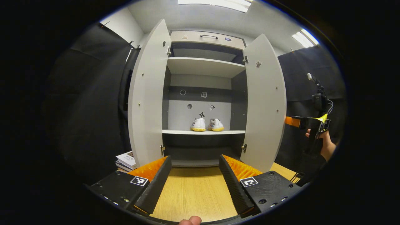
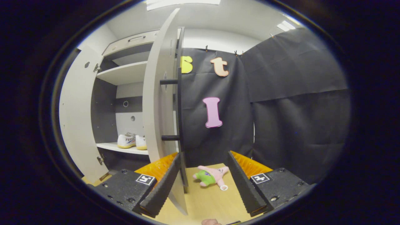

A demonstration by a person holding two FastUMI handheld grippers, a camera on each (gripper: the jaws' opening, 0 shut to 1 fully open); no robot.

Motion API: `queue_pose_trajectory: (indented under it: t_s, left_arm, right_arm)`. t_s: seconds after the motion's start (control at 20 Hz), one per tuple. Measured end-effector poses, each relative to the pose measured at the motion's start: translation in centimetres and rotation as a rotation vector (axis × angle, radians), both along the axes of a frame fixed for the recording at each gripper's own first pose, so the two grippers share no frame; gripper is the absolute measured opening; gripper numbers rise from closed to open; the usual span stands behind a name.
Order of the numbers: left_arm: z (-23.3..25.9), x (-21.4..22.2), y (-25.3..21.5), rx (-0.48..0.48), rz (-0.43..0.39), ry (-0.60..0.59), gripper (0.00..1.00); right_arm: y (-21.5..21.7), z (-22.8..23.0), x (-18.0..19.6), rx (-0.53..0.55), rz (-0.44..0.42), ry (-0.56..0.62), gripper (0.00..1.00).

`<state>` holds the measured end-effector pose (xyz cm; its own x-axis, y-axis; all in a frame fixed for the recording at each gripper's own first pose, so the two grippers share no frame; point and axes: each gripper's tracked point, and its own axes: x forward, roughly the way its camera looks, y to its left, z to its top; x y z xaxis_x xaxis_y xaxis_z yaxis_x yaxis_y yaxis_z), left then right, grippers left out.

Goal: Grab one shoe with the right hand and put it into the shoe cabinet, grab the other shoe with the left hand and put it into the shoe cabinet; then close the right door with the right hand and the left door with the left hand.

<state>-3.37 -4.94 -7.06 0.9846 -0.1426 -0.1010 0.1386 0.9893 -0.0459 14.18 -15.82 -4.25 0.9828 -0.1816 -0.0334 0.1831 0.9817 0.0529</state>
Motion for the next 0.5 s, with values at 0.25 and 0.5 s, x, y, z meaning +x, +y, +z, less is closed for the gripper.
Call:
queue_pose_trajectory:
  t_s: [0.25, 0.5]
  left_arm:
    - [-0.3, 0.1, -0.2, 0.01, -0.004, -0.003, 0.91]
    - [-0.1, 0.2, 0.6, 0.01, 0.011, -0.007, 0.91]
  right_arm:
    - [2.6, 0.0, -0.5, -0.015, 0.032, 0.0, 0.96]
    - [7.2, 0.1, 0.0, -0.042, 0.088, -0.008, 0.97]
